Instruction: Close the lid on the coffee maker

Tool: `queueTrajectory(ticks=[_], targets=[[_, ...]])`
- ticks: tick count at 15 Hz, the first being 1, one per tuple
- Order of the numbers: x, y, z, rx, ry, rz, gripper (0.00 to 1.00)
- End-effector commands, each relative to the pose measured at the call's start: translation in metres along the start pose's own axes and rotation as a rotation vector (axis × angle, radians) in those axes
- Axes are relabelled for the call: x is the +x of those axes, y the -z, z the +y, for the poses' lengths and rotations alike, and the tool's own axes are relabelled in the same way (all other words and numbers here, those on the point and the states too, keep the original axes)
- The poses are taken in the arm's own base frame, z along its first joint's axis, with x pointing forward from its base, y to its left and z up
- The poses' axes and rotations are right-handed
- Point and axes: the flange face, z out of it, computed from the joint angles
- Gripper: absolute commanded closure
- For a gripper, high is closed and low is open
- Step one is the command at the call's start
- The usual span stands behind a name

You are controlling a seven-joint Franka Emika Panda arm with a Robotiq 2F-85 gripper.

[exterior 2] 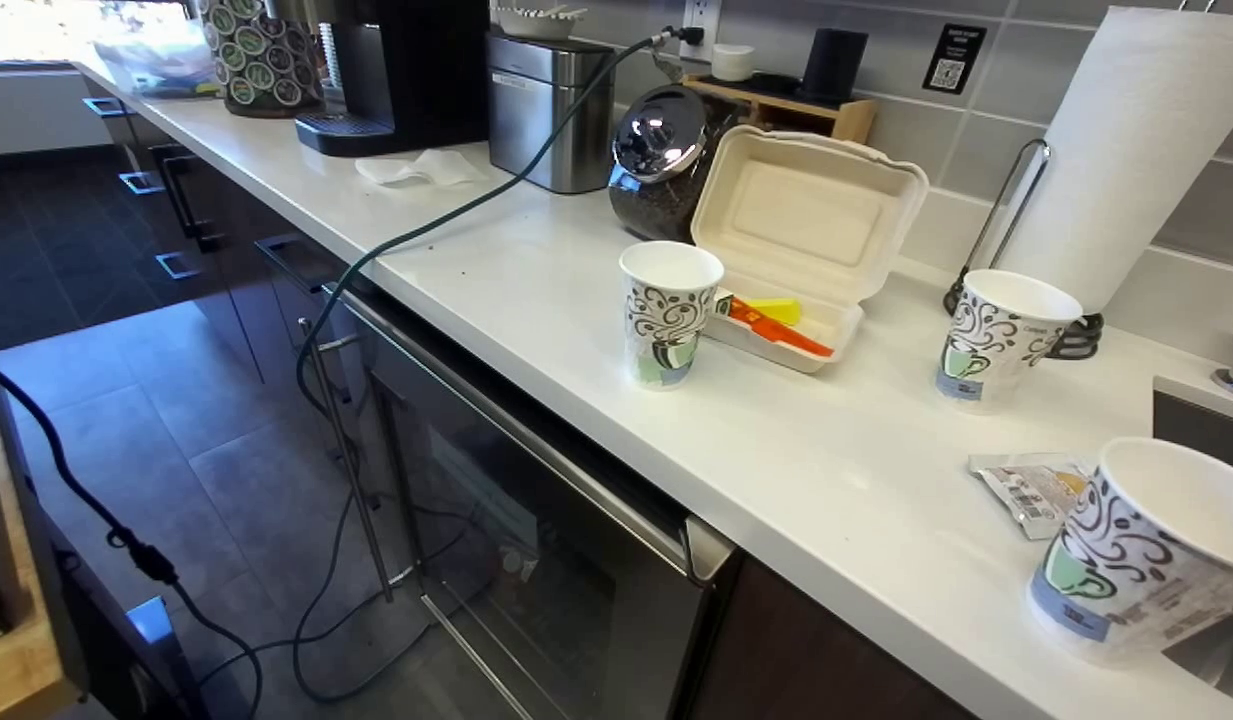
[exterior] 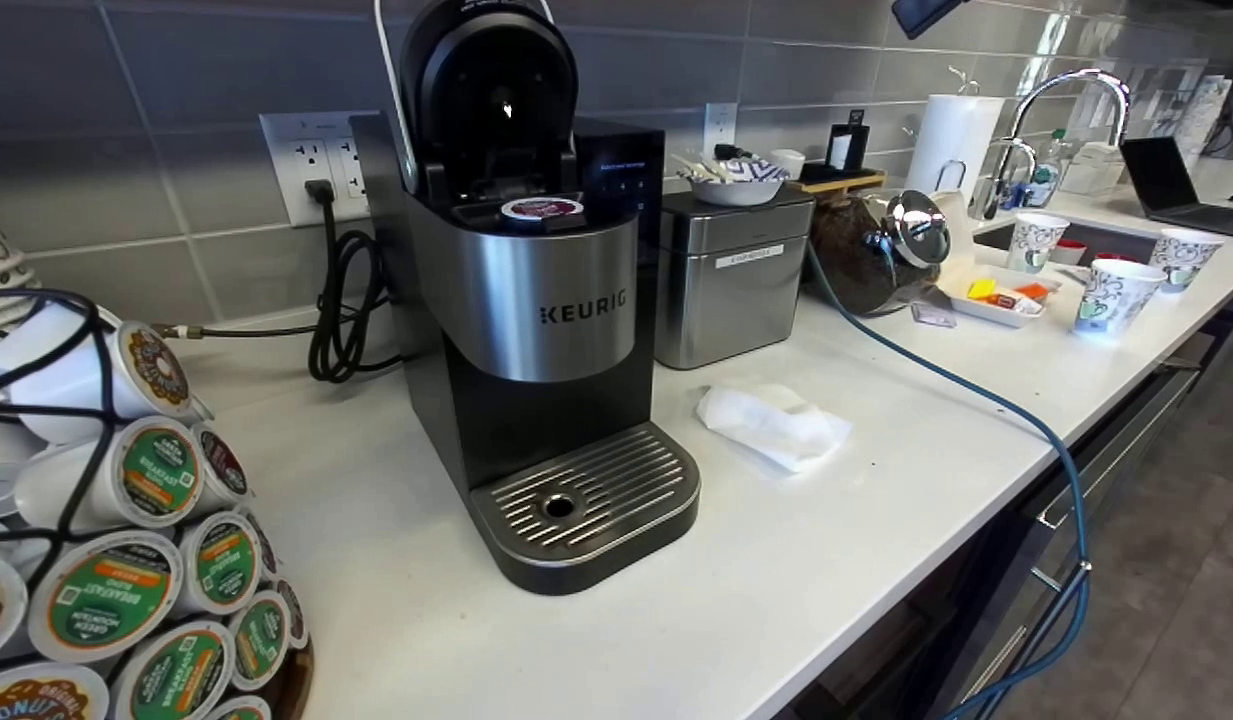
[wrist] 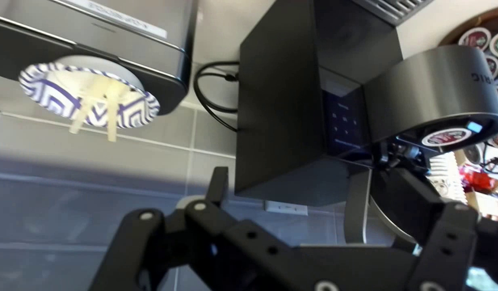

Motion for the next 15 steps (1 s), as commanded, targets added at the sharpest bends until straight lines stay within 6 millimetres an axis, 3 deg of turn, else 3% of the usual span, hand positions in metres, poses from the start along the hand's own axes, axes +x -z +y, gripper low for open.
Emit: queueTrajectory(ticks=[1, 5, 7, 10, 13, 15], targets=[[0.000, -0.008, -0.003, 0.010, 0.010, 0.003, 0.00], [0.001, -0.004, 0.001, 0.000, 0.005, 0.009, 0.00], [0.014, -0.014, -0.025, 0.141, 0.010, 0.084, 0.00], [0.039, -0.022, -0.047, 0.270, 0.027, 0.173, 0.00], [0.068, -0.019, -0.054, 0.356, 0.054, 0.302, 0.00], [0.072, -0.025, -0.047, 0.406, 0.059, 0.358, 0.00]])
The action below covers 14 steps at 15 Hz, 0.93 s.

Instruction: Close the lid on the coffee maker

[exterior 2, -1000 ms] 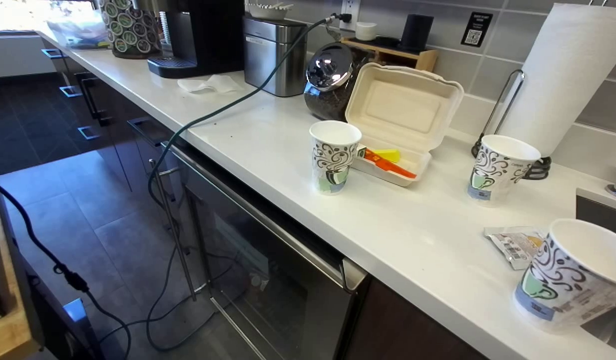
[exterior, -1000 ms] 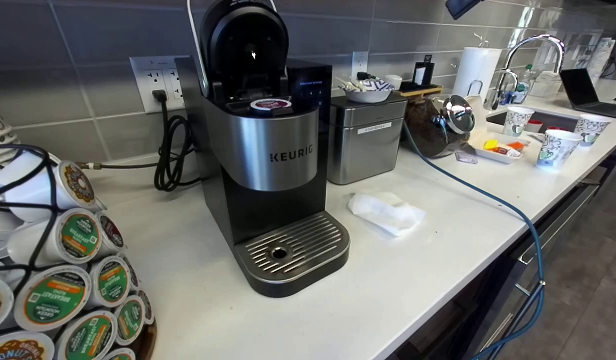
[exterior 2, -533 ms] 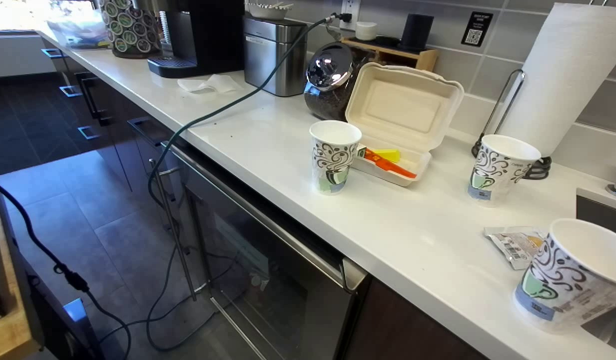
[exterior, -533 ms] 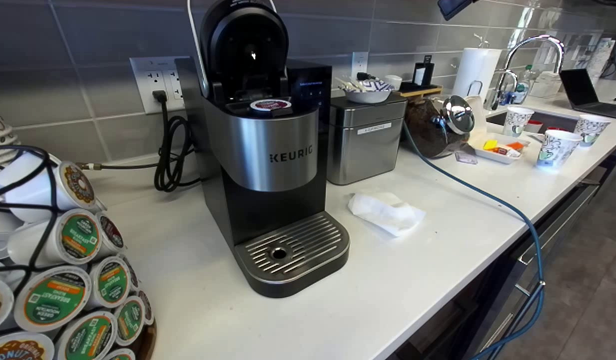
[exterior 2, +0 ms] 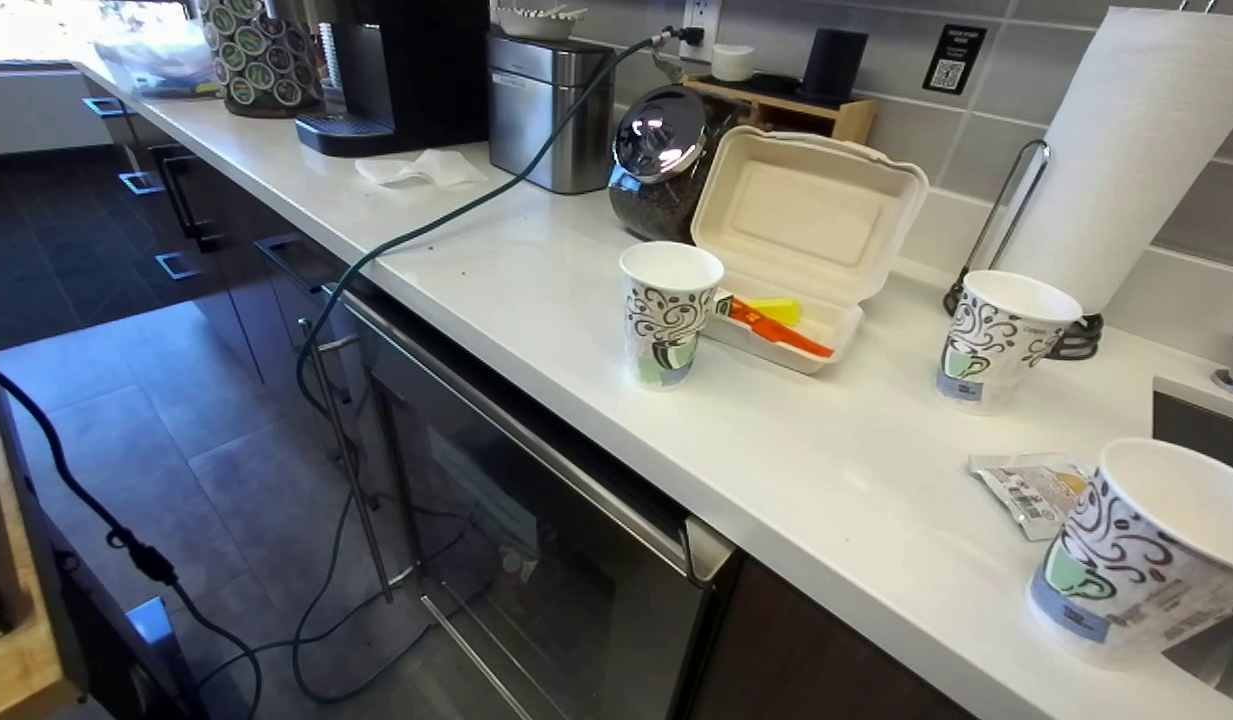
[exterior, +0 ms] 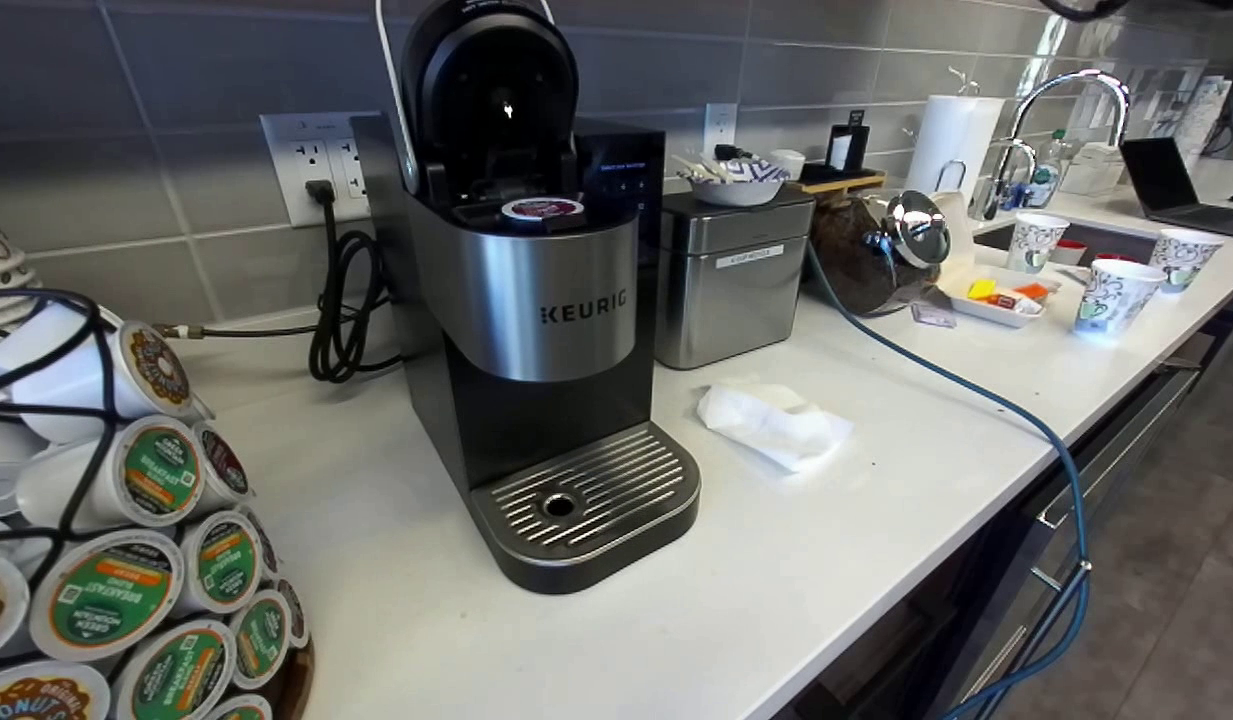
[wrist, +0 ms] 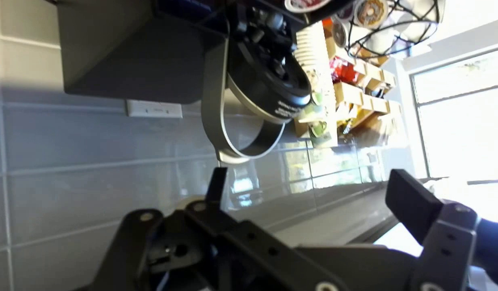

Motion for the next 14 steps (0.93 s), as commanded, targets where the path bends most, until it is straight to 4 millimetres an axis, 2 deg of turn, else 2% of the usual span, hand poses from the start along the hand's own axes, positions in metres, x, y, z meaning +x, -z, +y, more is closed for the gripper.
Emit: queueTrajectory(ticks=[1, 4, 7, 11, 14], targets=[[0.004, -0.015, 0.018, 0.082, 0.023, 0.093, 0.00], [-0.035, -0.025, 0.041, 0.124, 0.013, 0.108, 0.00], [-0.061, -0.038, 0.065, 0.135, -0.021, 0.129, 0.00], [-0.071, -0.060, 0.081, 0.142, -0.063, 0.160, 0.00], [-0.067, -0.080, 0.081, 0.150, -0.081, 0.169, 0.00]])
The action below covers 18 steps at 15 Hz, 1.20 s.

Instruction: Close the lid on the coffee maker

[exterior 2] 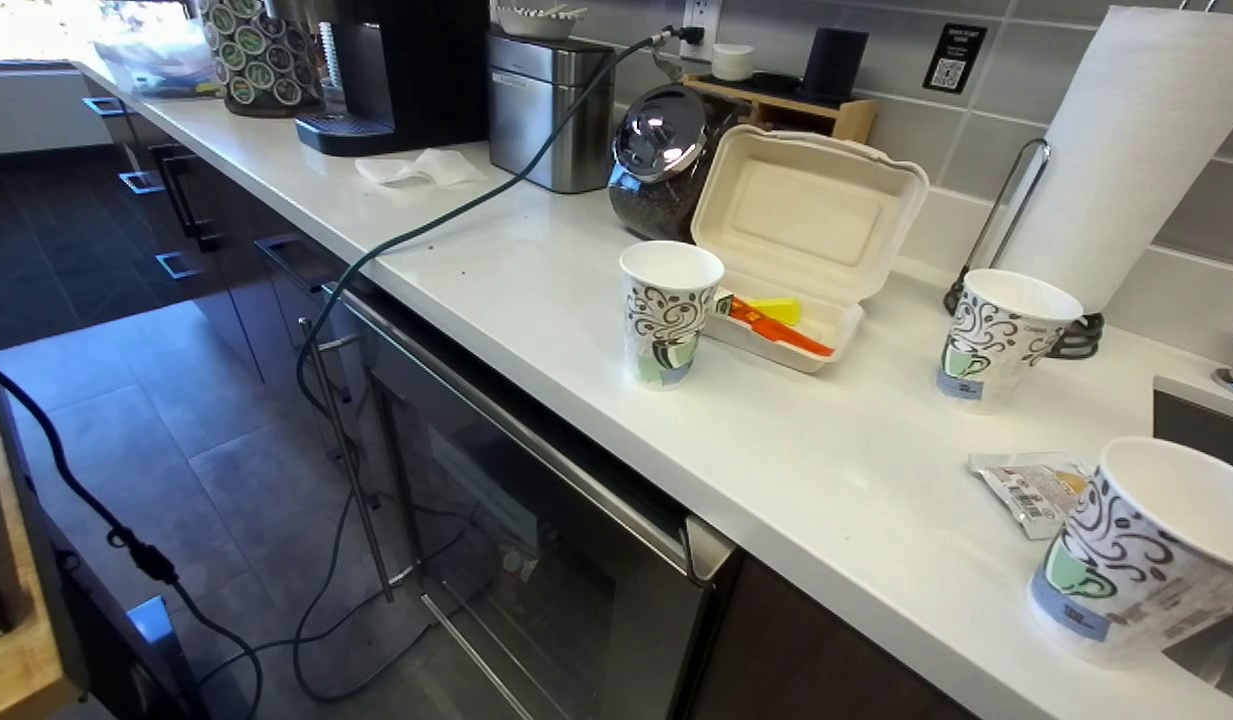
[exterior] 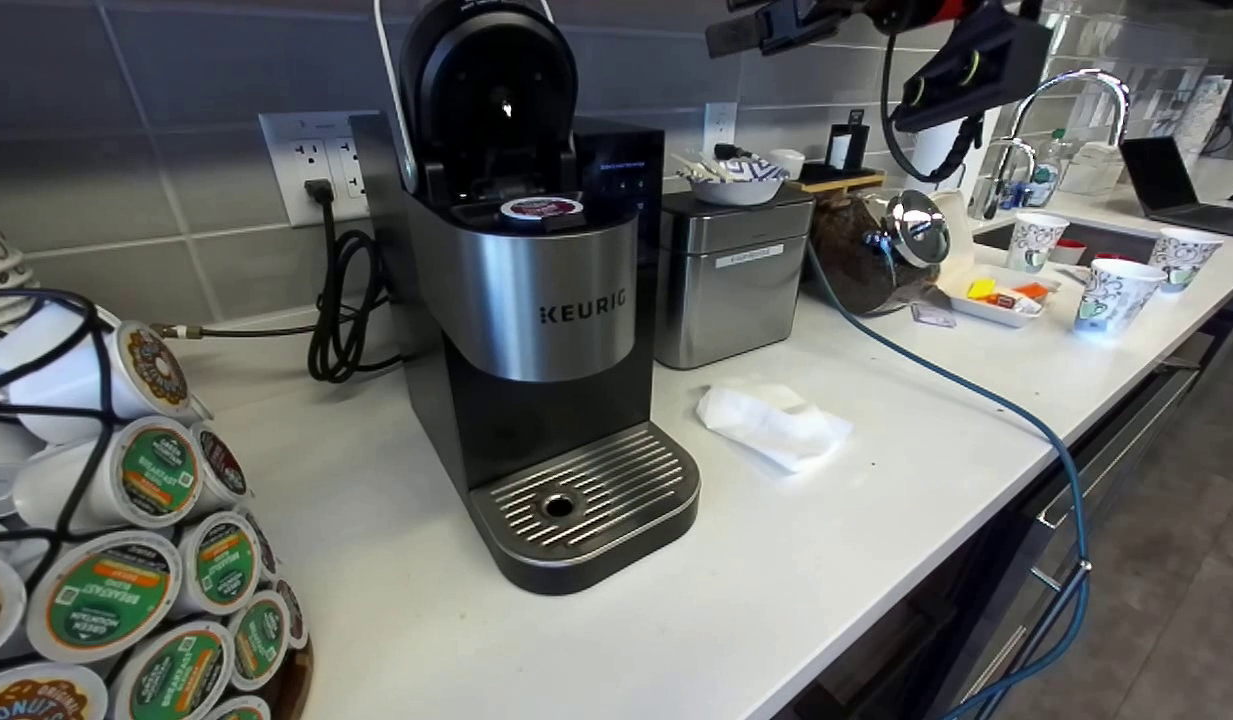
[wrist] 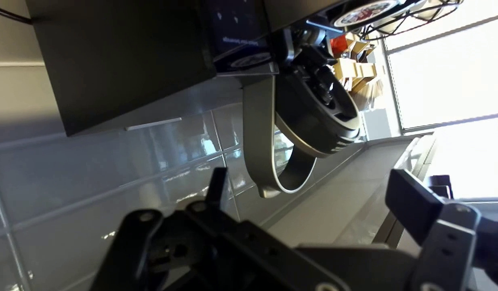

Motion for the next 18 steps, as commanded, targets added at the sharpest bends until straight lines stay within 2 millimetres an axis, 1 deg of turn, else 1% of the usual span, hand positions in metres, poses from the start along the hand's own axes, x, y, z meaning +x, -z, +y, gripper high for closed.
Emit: queueTrajectory(ticks=[1, 2, 3, 5, 7, 9, 13, 18], targets=[[0.006, -0.029, 0.004, 0.024, -0.013, 0.034, 0.00], [0.010, -0.035, 0.003, 0.021, -0.016, 0.031, 0.00], [0.005, -0.020, -0.002, 0.022, -0.003, 0.008, 0.00], [0.006, -0.025, -0.003, 0.030, -0.001, 0.010, 0.00], [0.007, -0.023, -0.001, 0.026, -0.002, 0.012, 0.00], [0.016, -0.034, 0.005, 0.063, -0.035, 0.061, 0.00], [0.037, -0.055, 0.013, 0.104, -0.045, 0.101, 0.00], [0.039, -0.089, 0.022, 0.109, -0.062, 0.094, 0.00]])
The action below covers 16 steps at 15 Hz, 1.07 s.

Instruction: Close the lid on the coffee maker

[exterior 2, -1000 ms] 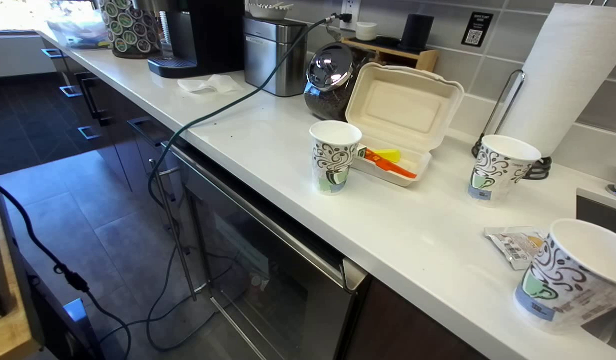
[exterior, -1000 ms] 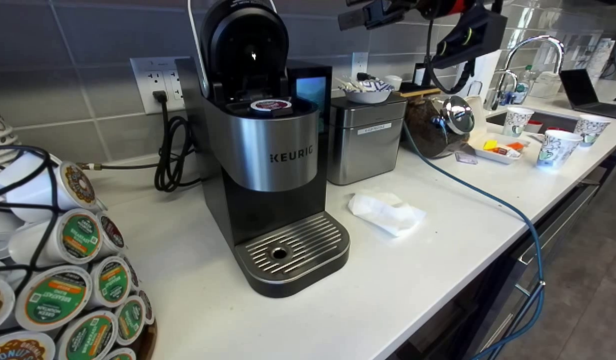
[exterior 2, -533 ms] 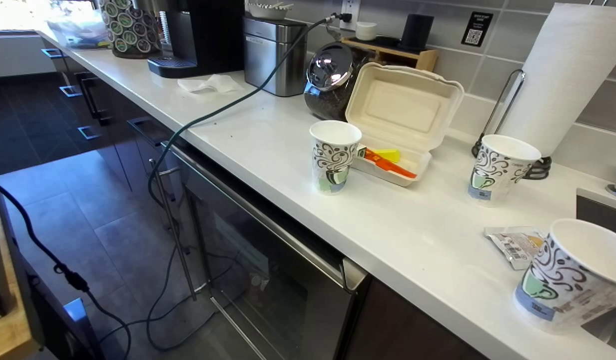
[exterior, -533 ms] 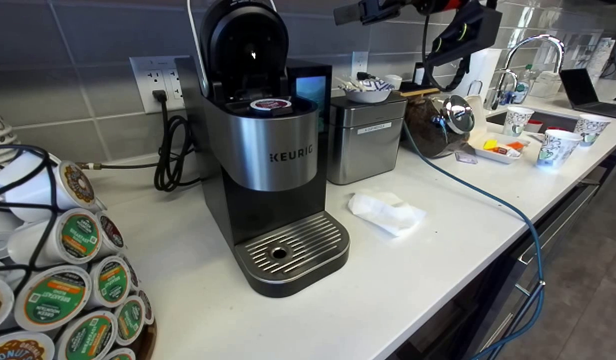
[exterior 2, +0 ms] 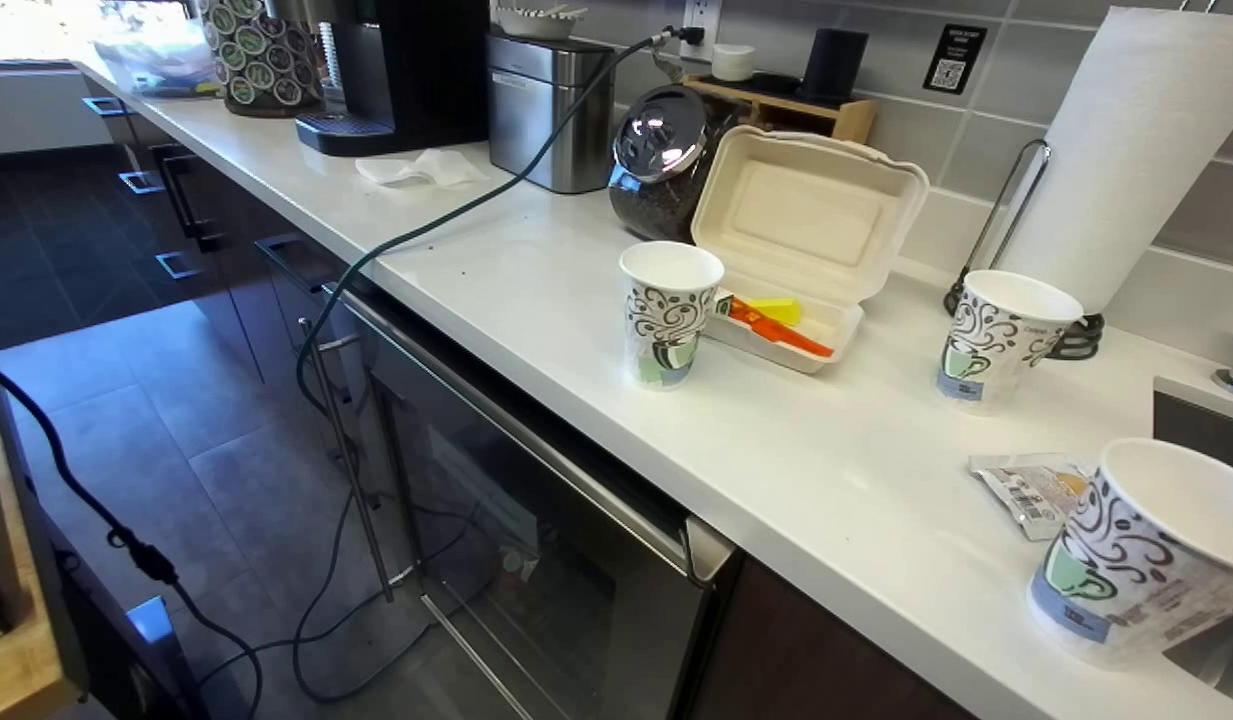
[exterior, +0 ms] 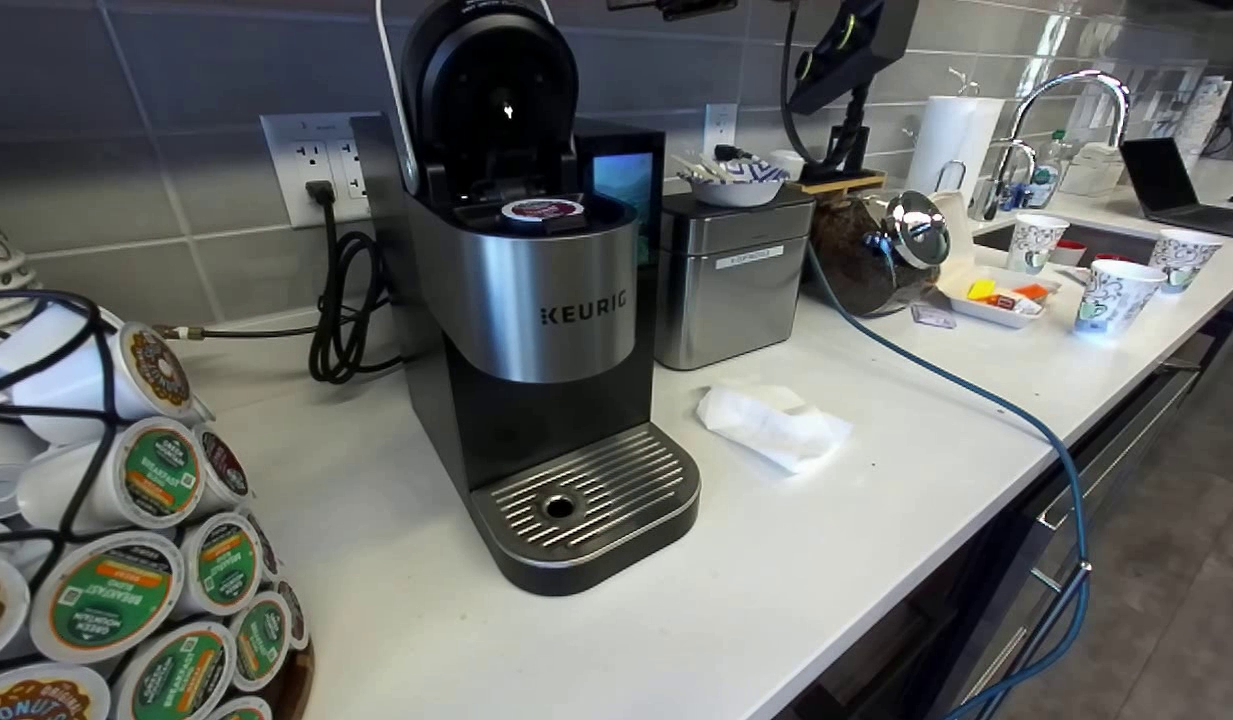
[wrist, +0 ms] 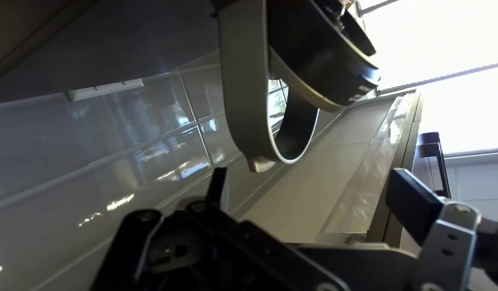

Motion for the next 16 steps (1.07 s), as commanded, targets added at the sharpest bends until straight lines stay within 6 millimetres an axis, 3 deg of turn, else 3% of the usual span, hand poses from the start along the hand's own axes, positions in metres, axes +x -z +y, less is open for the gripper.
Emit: queueTrajectory(ticks=[1, 8, 16], targets=[[-0.003, -0.031, 0.012, 0.018, -0.023, -0.003, 0.00], [-0.007, -0.068, 0.017, 0.049, -0.005, 0.023, 0.00], [-0.013, -0.067, 0.016, 0.129, -0.160, -0.122, 0.00]])
